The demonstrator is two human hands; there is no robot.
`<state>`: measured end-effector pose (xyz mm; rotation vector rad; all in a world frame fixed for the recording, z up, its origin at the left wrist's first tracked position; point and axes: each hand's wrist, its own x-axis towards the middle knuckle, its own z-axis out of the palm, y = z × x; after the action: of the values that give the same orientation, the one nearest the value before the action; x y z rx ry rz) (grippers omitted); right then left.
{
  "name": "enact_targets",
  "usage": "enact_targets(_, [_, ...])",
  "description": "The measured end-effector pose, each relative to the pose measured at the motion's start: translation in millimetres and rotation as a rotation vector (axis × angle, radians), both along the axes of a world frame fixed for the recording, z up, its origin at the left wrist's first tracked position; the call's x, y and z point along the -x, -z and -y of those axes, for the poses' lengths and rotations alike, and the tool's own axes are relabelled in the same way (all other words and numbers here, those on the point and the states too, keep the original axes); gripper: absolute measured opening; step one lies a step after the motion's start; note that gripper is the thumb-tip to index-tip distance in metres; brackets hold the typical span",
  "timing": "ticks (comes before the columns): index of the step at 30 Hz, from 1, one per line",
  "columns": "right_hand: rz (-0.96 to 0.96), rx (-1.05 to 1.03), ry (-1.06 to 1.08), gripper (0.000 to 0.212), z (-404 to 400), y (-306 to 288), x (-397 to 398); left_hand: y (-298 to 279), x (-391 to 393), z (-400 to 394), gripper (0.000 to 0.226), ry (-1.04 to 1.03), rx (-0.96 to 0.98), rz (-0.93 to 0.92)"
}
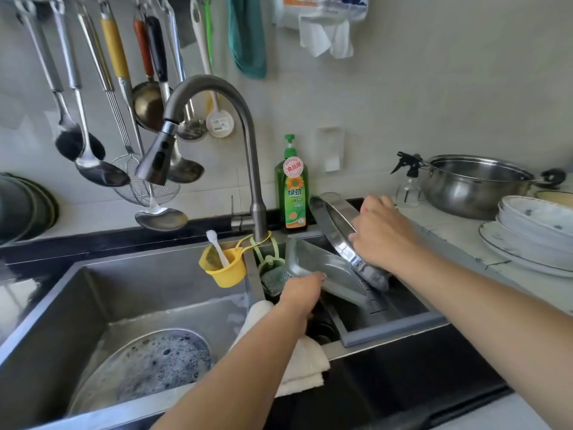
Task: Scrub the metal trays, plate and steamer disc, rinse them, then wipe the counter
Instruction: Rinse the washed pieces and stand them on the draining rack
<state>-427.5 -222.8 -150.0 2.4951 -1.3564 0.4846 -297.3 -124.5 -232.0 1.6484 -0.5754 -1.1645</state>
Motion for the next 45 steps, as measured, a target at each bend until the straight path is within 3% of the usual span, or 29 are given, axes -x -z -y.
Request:
enact_targets(4, [-0.015,0.085,-0.107,0.031,-10,16,3,-12,-23,-9,0.021,0.220,-0.152,0.006])
enact_targets(6, [-0.060,0.128,-0.169,0.037,-17,28,-3,-16,-38,-14,0.025,0.354,-0.214,0.113])
enact_targets(9, [-0.178,0.100,-0.201,0.041,-27,46,-17,-39,-65,-28,0.029,0.475,-0.173,0.220])
enact_targets(12, [-0.242,0.049,-0.187,0.043,-40,54,-30,-58,-104,-51,0.028,0.320,-0.064,0.280])
enact_targets(15, [-0.284,-0.012,-0.160,0.040,-52,52,-50,-46,-154,-78,0.025,0.151,-0.095,0.395])
enact_targets(24, [-0.077,-0.144,-0.258,0.029,-73,58,-175,41,-304,-172,0.026,0.130,-0.654,0.774])
enact_targets(28, [-0.048,-0.270,-0.289,0.027,-81,72,-235,66,-324,-187,0.037,0.143,-0.754,0.698])
enact_targets(31, [-0.040,-0.287,-0.282,0.024,-75,80,-263,71,-317,-185,0.043,0.291,-0.784,0.604])
enact_targets(34, [0.045,-0.332,-0.229,0.023,-50,79,-281,88,-329,-180,0.045,0.258,-0.789,0.531])
enact_targets(35, [0.080,-0.338,-0.199,0.027,-39,75,-286,101,-338,-180,0.046,0.312,-0.782,0.497])
enact_targets(37, [0.138,-0.338,-0.150,0.039,-18,66,-297,117,-344,-181,0.048,0.215,-0.770,0.342])
enact_targets(45, [0.149,-0.364,-0.087,0.069,15,63,-323,136,-346,-168,0.055,0.470,-0.826,0.276])
